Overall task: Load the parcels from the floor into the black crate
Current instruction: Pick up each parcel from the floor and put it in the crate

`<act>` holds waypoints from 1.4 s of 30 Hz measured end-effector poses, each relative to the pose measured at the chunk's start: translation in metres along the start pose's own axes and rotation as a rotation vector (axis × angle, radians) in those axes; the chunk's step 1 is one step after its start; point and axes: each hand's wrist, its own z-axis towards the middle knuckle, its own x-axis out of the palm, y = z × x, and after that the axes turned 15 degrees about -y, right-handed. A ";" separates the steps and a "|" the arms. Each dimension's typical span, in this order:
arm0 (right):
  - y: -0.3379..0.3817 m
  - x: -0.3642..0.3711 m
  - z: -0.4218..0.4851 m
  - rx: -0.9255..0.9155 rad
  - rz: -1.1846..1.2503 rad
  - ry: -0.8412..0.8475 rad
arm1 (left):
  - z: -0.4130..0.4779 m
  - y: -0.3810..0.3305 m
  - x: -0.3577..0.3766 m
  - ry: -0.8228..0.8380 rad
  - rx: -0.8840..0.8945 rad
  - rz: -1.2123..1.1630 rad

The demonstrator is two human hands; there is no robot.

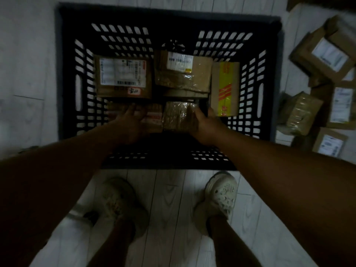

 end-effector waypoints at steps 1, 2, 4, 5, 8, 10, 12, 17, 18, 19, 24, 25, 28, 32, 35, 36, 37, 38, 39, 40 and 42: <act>0.005 -0.019 -0.015 0.002 -0.011 -0.017 | -0.018 -0.003 -0.018 -0.008 0.007 0.005; 0.012 -0.041 -0.031 0.000 -0.024 -0.029 | -0.038 -0.007 -0.038 -0.022 0.014 0.016; 0.025 -0.088 -0.064 -0.024 -0.027 -0.063 | -0.079 -0.017 -0.079 -0.068 0.063 0.010; 0.030 -0.111 -0.082 -0.034 -0.022 -0.082 | -0.103 -0.024 -0.100 -0.084 0.071 -0.037; 0.050 -0.179 -0.142 -0.081 -0.013 -0.104 | -0.181 -0.048 -0.160 -0.168 -0.017 -0.281; 0.062 -0.217 -0.188 -0.092 0.015 -0.102 | -0.233 -0.063 -0.188 -0.221 -0.048 -0.351; 0.065 -0.250 -0.232 -0.119 0.033 -0.125 | -0.278 -0.078 -0.209 -0.310 -0.070 -0.391; 0.057 -0.326 -0.323 -0.130 0.005 -0.232 | -0.366 -0.111 -0.258 -0.460 -0.110 -0.506; 0.055 -0.339 -0.339 -0.117 0.002 -0.255 | -0.381 -0.116 -0.268 -0.475 -0.097 -0.518; 0.052 -0.352 -0.354 -0.103 -0.002 -0.290 | -0.392 -0.122 -0.277 -0.487 -0.075 -0.537; 0.022 -0.401 -0.435 -0.019 -0.074 -0.479 | -0.435 -0.166 -0.316 -0.580 -0.009 -0.532; 0.013 -0.407 -0.453 0.014 -0.074 -0.513 | -0.444 -0.179 -0.323 -0.599 0.015 -0.515; -0.017 -0.418 -0.513 0.113 -0.072 -0.599 | -0.471 -0.217 -0.339 -0.622 0.147 -0.470; -0.058 -0.430 -0.584 0.243 -0.079 -0.674 | -0.505 -0.274 -0.357 -0.656 0.321 -0.405; -0.091 -0.444 -0.628 0.286 -0.066 -0.735 | -0.529 -0.318 -0.365 -0.674 0.380 -0.324; -0.103 -0.450 -0.641 0.290 -0.044 -0.749 | -0.537 -0.333 -0.368 -0.670 0.398 -0.307; -0.116 -0.457 -0.654 0.297 -0.017 -0.765 | -0.543 -0.349 -0.371 -0.666 0.419 -0.303; -0.128 -0.465 -0.665 0.307 0.010 -0.781 | -0.549 -0.367 -0.374 -0.657 0.437 -0.311; -0.141 -0.472 -0.675 0.318 0.026 -0.796 | -0.555 -0.385 -0.377 -0.647 0.451 -0.323; -0.154 -0.479 -0.684 0.325 0.030 -0.811 | -0.560 -0.404 -0.379 -0.638 0.458 -0.332; -0.182 -0.491 -0.700 0.318 0.038 -0.843 | -0.568 -0.446 -0.380 -0.630 0.460 -0.350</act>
